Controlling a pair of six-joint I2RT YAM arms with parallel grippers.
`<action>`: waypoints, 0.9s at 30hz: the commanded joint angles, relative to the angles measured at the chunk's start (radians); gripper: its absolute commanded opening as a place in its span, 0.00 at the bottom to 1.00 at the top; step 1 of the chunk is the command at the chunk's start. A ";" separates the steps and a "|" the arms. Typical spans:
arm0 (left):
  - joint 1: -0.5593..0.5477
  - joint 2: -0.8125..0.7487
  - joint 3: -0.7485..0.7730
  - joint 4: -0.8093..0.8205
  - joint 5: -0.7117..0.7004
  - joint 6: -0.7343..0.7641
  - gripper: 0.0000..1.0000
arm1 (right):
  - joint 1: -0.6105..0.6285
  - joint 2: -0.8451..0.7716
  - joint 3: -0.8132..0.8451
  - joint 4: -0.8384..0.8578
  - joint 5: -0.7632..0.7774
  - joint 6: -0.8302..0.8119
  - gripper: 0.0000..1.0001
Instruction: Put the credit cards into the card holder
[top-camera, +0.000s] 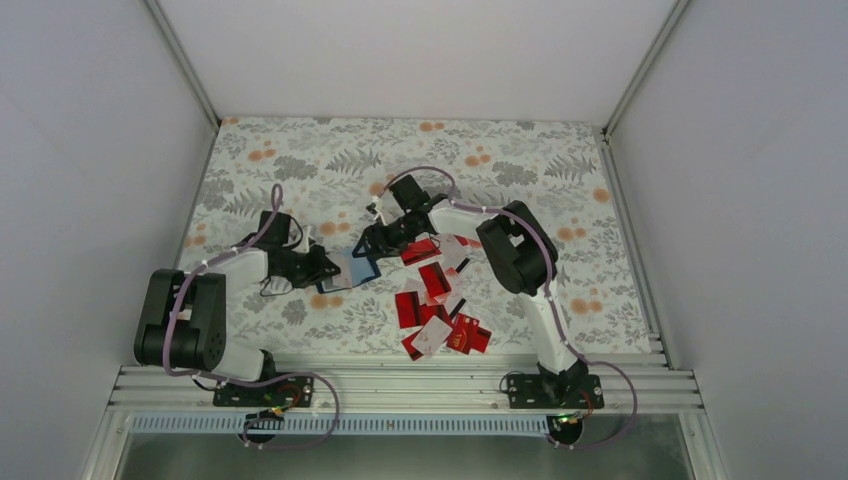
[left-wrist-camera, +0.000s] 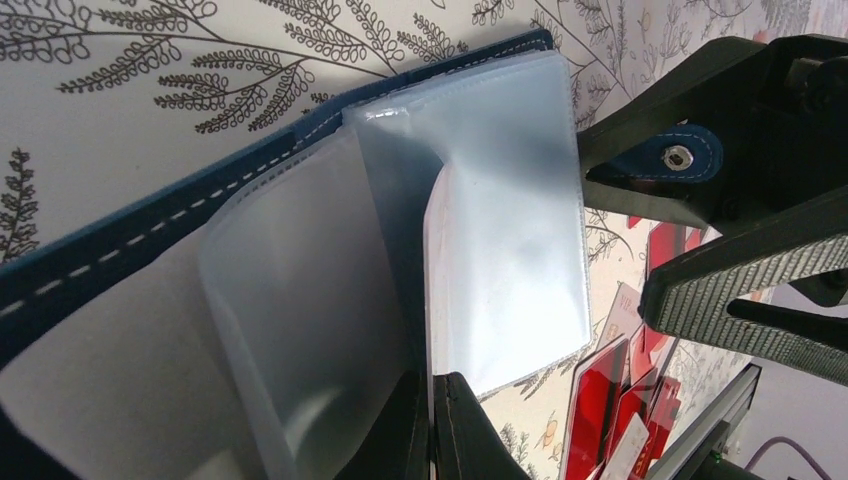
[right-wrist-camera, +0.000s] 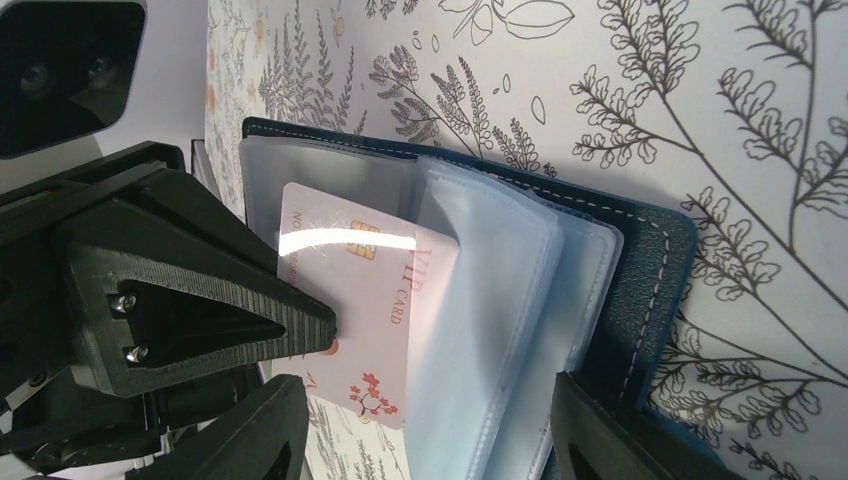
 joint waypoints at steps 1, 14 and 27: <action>0.006 -0.016 -0.022 0.057 -0.037 -0.030 0.02 | -0.002 0.045 -0.050 -0.092 0.075 -0.010 0.62; 0.016 -0.046 -0.077 0.130 -0.035 -0.041 0.02 | 0.005 0.033 -0.119 -0.056 0.063 0.011 0.62; 0.015 -0.049 -0.145 0.255 0.001 -0.118 0.02 | 0.018 0.036 -0.141 -0.054 0.048 0.021 0.62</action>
